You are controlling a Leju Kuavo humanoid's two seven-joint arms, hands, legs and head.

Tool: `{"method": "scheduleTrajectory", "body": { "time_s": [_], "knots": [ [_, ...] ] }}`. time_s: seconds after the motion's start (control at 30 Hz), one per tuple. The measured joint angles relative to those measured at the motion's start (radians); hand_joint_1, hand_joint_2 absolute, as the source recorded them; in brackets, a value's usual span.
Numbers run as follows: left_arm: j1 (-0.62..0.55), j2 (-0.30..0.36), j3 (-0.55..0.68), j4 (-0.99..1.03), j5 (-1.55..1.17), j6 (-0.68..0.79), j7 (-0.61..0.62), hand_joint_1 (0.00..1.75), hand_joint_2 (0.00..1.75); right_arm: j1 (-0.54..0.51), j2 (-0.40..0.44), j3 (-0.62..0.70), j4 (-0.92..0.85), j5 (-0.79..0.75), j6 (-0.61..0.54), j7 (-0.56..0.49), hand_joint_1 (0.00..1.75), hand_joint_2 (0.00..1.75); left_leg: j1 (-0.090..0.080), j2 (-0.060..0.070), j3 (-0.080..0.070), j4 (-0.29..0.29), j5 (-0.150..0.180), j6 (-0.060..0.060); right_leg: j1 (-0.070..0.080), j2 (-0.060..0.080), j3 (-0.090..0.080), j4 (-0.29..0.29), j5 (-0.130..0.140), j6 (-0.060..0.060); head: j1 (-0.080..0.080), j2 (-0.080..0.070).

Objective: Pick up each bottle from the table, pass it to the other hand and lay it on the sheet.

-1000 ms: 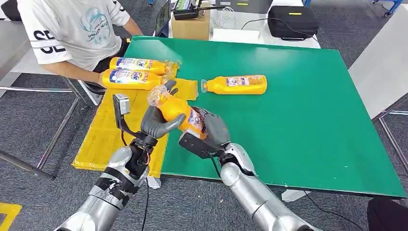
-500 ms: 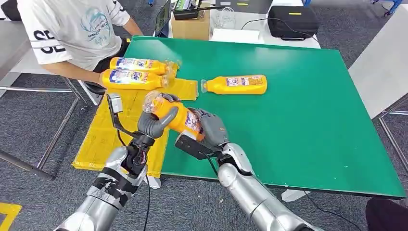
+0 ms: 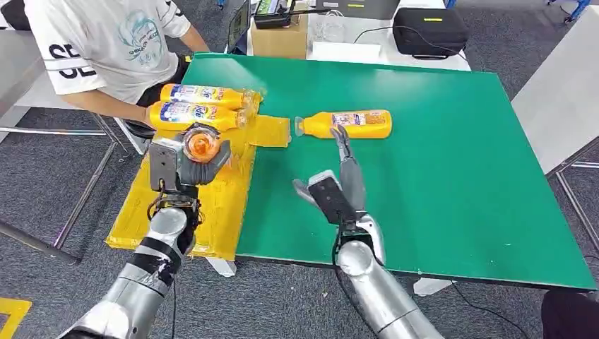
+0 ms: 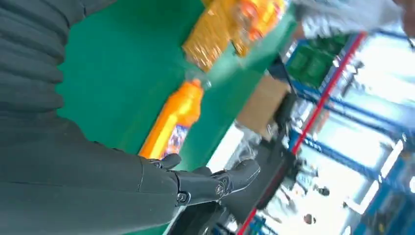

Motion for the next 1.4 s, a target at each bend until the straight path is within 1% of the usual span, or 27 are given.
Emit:
{"method": "scheduleTrajectory", "body": {
  "time_s": [0.2,0.4,0.5,0.6,0.77,0.87,0.97,1.1,1.2,1.4],
  "knots": [
    [-0.042,0.043,0.023,0.058,-0.282,0.157,0.019,1.75,1.75,0.079,-0.024,-0.058,-0.153,-0.007,0.011,-0.001,0.0,1.75,0.0,0.0,0.0,0.0,0.0,0.0,0.0,0.0,0.0,0.0,0.0,0.0,0.0,0.0],
    [-0.068,0.07,0.029,0.093,-0.371,0.171,0.036,1.75,1.75,0.113,-0.039,-0.087,-0.226,-0.007,0.021,-0.001,0.0,1.75,0.0,0.0,0.0,0.0,0.0,0.0,0.0,0.0,0.0,0.0,0.0,0.0,0.0,0.0],
    [-0.086,0.084,0.016,0.126,-0.561,0.179,0.112,1.75,1.75,0.123,-0.045,-0.097,-0.249,-0.007,0.036,0.002,0.0,1.75,0.0,0.0,0.0,0.0,0.0,0.0,0.0,0.0,0.0,0.0,0.0,0.0,0.0,0.0],
    [-0.106,0.109,-0.016,0.182,-0.753,0.132,0.153,1.75,1.75,0.13,-0.052,-0.108,-0.27,-0.007,0.066,0.011,0.0,1.75,0.0,0.0,0.0,0.0,0.0,0.0,0.0,0.0,0.0,0.0,0.0,0.0,0.0,0.0],
    [-0.131,0.141,-0.073,0.265,-0.908,0.037,0.171,1.75,1.75,0.132,-0.061,-0.119,-0.288,-0.008,0.104,0.021,0.0,1.75,0.0,0.001,0.0,0.0,0.0,0.0,0.0,0.001,0.0,0.0,0.0,0.0,0.0,0.0],
    [-0.168,0.172,-0.144,0.342,-0.965,-0.093,0.123,1.75,1.75,0.129,-0.067,-0.122,-0.289,-0.014,0.129,0.022,0.0,1.75,0.0,0.001,0.0,0.0,0.0,0.0,0.0,0.001,0.0,0.0,0.0,0.0,0.0,0.0],
    [-0.199,0.203,-0.209,0.401,-0.958,-0.194,0.054,1.75,1.75,0.123,-0.07,-0.122,-0.288,-0.03,0.145,0.019,0.0,1.75,0.0,0.003,0.0,0.0,0.0,0.0,0.0,0.001,-0.001,0.0,0.0,0.0,0.0,0.0],
    [-0.244,0.233,-0.278,0.458,-0.936,-0.302,0.012,1.75,1.75,0.113,-0.074,-0.122,-0.287,-0.049,0.155,0.009,0.0,1.75,0.0,0.002,0.0,0.0,0.0,0.0,0.0,0.001,-0.001,0.0,0.0,0.0,0.0,0.0],
    [-0.271,0.246,-0.316,0.488,-0.933,-0.338,0.003,1.75,1.75,0.105,-0.074,-0.121,-0.285,-0.057,0.159,0.003,0.0,1.75,0.0,0.002,0.0,0.0,0.0,0.0,0.0,0.001,0.0,0.001,0.0,0.0,0.0,0.0],
    [-0.29,0.251,-0.361,0.519,-0.915,-0.345,0.006,1.75,1.75,0.096,-0.074,-0.119,-0.278,-0.064,0.164,0.0,0.0,1.75,0.0,0.002,0.0,0.0,0.0,0.0,0.0,0.001,0.0,0.001,0.0,0.0,0.0,0.0]
  ]
}}
